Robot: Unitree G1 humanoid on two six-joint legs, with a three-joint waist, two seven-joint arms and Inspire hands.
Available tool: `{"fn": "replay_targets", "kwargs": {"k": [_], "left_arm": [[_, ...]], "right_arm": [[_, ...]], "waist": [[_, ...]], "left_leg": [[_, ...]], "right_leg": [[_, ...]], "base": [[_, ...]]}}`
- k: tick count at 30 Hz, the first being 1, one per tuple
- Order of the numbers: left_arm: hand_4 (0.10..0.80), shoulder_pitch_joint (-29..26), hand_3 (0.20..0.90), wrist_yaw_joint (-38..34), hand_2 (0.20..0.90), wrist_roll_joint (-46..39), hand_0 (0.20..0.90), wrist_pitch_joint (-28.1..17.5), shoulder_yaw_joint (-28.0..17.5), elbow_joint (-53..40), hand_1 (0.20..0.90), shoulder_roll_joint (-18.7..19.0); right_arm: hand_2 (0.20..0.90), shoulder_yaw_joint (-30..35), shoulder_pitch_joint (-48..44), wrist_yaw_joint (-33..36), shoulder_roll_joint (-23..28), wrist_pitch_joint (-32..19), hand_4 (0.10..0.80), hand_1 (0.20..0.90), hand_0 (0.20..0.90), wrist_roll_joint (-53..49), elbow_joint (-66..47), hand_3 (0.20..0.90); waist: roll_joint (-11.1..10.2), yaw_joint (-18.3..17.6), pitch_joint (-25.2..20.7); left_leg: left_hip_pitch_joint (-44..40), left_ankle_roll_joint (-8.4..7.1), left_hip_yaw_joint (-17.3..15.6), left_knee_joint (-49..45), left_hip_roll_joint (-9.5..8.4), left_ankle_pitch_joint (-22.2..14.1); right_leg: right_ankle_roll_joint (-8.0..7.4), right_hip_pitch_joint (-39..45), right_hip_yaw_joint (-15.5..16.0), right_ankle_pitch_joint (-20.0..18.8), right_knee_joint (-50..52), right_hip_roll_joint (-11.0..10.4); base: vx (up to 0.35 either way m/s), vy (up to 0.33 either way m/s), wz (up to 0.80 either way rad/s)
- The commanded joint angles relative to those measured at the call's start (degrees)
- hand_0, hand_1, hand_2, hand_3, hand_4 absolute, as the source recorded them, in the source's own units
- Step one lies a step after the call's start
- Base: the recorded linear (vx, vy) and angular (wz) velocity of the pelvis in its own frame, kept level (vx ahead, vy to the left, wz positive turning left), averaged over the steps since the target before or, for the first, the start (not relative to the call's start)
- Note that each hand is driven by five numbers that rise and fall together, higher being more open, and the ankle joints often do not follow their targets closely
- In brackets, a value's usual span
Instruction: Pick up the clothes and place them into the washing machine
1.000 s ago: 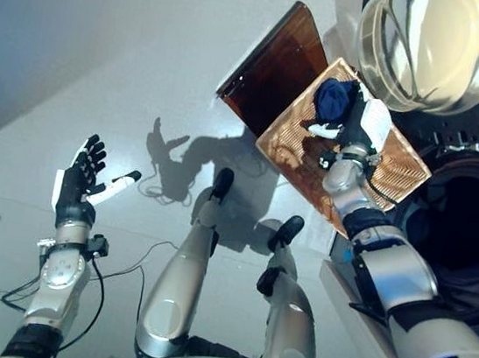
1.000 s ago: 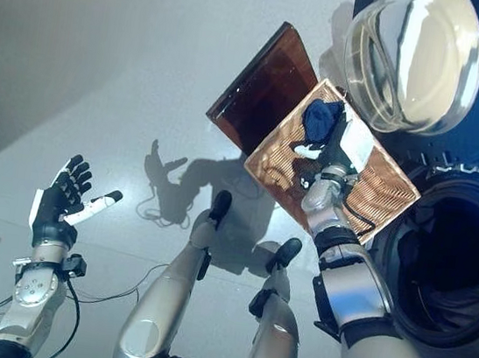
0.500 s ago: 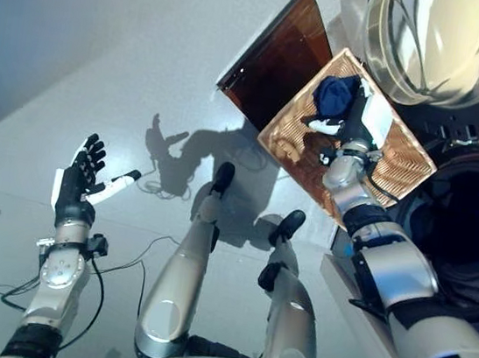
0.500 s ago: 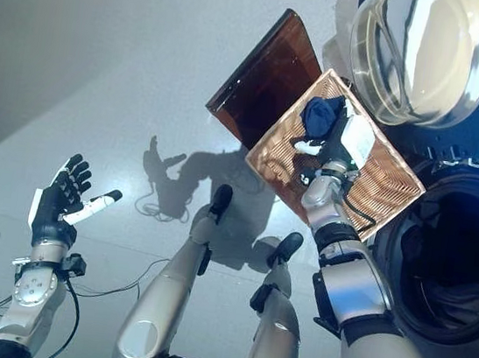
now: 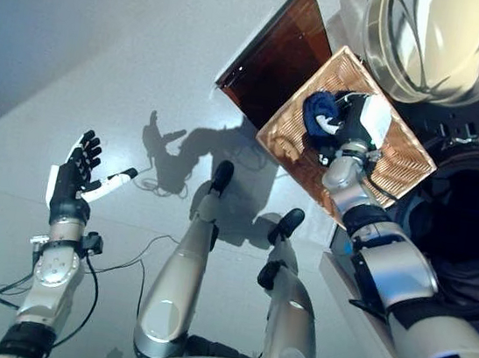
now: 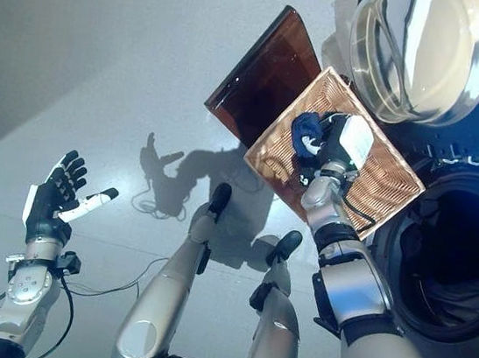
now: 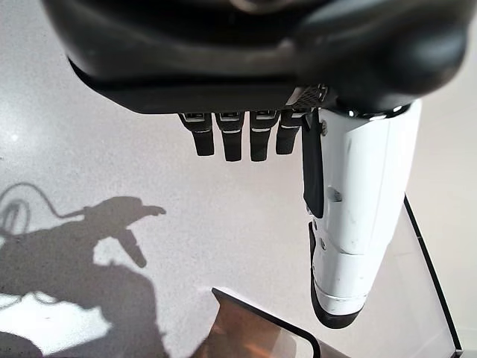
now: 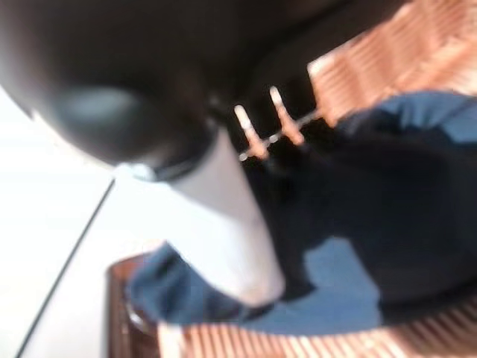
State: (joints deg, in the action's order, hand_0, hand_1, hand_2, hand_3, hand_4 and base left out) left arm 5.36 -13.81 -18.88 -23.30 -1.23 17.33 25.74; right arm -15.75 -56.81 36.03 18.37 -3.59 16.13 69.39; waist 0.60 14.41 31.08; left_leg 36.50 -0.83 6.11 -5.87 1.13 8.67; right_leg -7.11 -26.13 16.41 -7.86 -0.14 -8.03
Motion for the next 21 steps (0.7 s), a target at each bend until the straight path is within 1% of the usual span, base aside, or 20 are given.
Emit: {"fn": "replay_targets", "kwargs": {"k": [1, 10, 13, 17, 19, 21], "left_arm": [[0.8, 6.3, 0.9, -1.7, 0.9, -0.7, 0.9, -5.3, -4.7, -6.3, 0.9, 3.7], [0.8, 6.4, 0.9, -1.9, 0.9, -0.5, 0.9, -5.4, -5.3, -6.4, 0.9, 3.6], [0.8, 6.2, 0.9, -2.1, 0.9, -0.3, 0.9, -5.3, -5.5, -6.2, 0.9, 3.4], [0.8, 5.7, 0.9, -2.9, 0.9, 0.5, 0.9, -5.1, -5.8, -5.6, 0.9, 2.6], [0.8, 5.3, 0.9, -3.4, 0.9, 0.8, 0.9, -4.9, -5.9, -4.8, 0.9, 2.0], [0.8, 4.7, 0.9, -3.9, 0.9, 1.0, 0.9, -4.8, -5.9, -3.9, 0.9, 1.5]], "right_arm": [[0.2, -2.2, -2.8, 1.7, 2.1, -0.8, 0.3, 0.2, 0.2, 0.5, -0.9, 0.2], [0.2, -1.9, -2.2, 2.0, 2.6, -0.8, 0.3, 0.2, 0.2, 0.7, -1.8, 0.2], [0.2, -0.8, -1.2, 2.3, 2.6, -1.3, 0.3, 0.2, 0.2, -0.3, -2.9, 0.2], [0.2, 1.6, 2.4, 3.0, 2.1, -2.8, 0.3, 0.2, 0.2, -2.5, -6.9, 0.2], [0.2, 3.1, 5.9, 3.2, 1.3, -3.9, 0.3, 0.2, 0.2, -3.9, -11.3, 0.2], [0.2, 4.5, 8.6, 3.2, 0.7, -4.8, 0.3, 0.2, 0.2, -5.2, -13.1, 0.2]], "waist": [[1.9, -0.1, -1.3], [2.0, -0.3, -1.3], [2.0, -0.6, -1.3], [1.6, -1.2, -1.3], [1.1, -1.9, -1.3], [0.9, -2.5, -1.3]], "left_leg": [[1.2, -0.32, -3.6, -0.4, -3.65, -2.7], [1.3, -0.25, -3.8, -0.6, -3.61, -2.9], [1.3, -0.22, -4.0, -0.9, -3.58, -3.1], [0.7, -0.04, -4.4, -1.6, -3.54, -3.7], [0.2, 0.02, -4.7, -2.2, -3.48, -4.2], [-0.3, 0.07, -5.0, -2.8, -3.46, -4.7]], "right_leg": [[-0.3, -4.2, -2.0, -4.1, -0.3, -1.6], [-0.38, -4.3, -2.0, -4.0, -0.1, -1.7], [-0.37, -4.3, -2.0, -3.9, 0.1, -1.8], [-0.39, -3.6, -2.3, -3.7, 0.5, -1.8], [-0.38, -3.1, -2.7, -3.5, 0.6, -1.8], [-0.34, -2.6, -2.8, -3.2, 1.0, -1.8]], "base": [[0.0, 0.0, 0.0], [0.0, 0.0, 0.0], [0.0, 0.0, 0.0], [0.009, -0.005, -0.04], [0.01, -0.003, -0.06], [0.005, -0.003, -0.02]]}}
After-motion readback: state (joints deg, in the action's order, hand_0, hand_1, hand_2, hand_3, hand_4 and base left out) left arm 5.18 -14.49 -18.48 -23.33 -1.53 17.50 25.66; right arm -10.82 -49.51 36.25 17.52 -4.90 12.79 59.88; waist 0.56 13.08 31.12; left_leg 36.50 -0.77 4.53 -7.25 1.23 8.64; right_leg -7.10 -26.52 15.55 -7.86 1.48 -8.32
